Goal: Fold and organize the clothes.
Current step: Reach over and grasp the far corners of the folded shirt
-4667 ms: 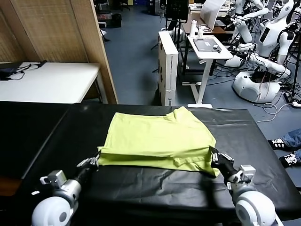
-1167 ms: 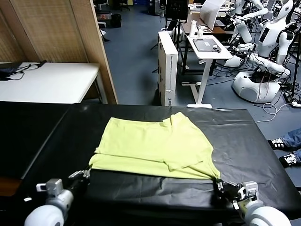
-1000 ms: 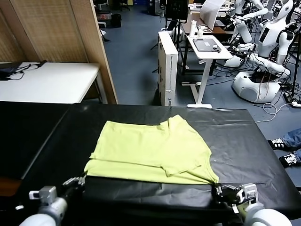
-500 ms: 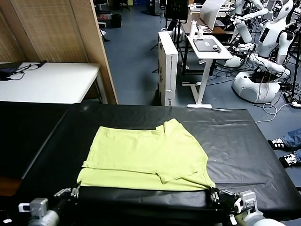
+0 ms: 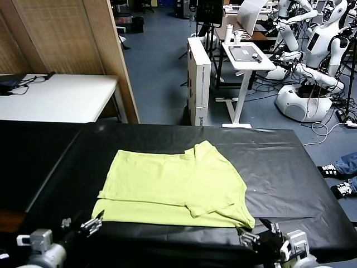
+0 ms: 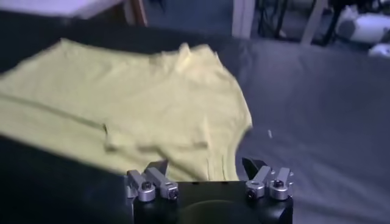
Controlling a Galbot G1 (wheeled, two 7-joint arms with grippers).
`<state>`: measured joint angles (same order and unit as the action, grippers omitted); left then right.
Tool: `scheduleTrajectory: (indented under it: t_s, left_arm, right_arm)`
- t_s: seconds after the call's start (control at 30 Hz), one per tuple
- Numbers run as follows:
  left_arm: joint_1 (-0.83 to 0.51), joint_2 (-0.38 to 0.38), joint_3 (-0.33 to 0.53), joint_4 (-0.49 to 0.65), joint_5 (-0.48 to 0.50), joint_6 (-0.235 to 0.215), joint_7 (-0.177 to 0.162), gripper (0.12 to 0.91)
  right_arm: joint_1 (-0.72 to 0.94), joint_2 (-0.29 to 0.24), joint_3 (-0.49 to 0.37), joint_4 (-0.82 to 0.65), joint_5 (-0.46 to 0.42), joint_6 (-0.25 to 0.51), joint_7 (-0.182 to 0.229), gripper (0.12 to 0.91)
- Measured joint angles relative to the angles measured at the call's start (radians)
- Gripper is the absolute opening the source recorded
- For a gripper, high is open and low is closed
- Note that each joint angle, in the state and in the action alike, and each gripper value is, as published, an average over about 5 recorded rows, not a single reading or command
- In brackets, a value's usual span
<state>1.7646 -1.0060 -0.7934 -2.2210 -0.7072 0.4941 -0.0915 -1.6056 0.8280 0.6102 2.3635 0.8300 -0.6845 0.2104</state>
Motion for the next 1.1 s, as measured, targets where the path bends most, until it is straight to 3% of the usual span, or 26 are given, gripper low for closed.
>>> scheduleTrajectory:
  t_s: [0.23, 0.5, 0.8, 1.1]
  left_arm:
    - [-0.208, 0.042, 0.061, 0.07, -0.098, 0.033, 0.0, 0.907]
    - [-0.507, 0.088, 0.193, 0.253, -0.18, 0.067, -0.03, 0.907]
    - [-0.784, 0.079, 0.366, 0.498, -0.165, 0.07, -0.013, 0.907]
    - [-0.943, 0.055, 0.455, 0.696, -0.121, 0.064, 0.024, 0.907]
  right_arm:
    - [0.294, -0.022, -0.106, -0.184, 0.07, -0.036, -0.026, 0.907]
    - [0.568, 0.013, -0.254, -0.378, 0.063, -0.029, -0.059, 0.907]
    - [0.788, 0.084, -0.398, -0.623, 0.014, -0.005, -0.123, 0.907]
    - [0.934, 0.151, -0.494, -0.816, -0.022, 0.031, -0.227, 0.907]
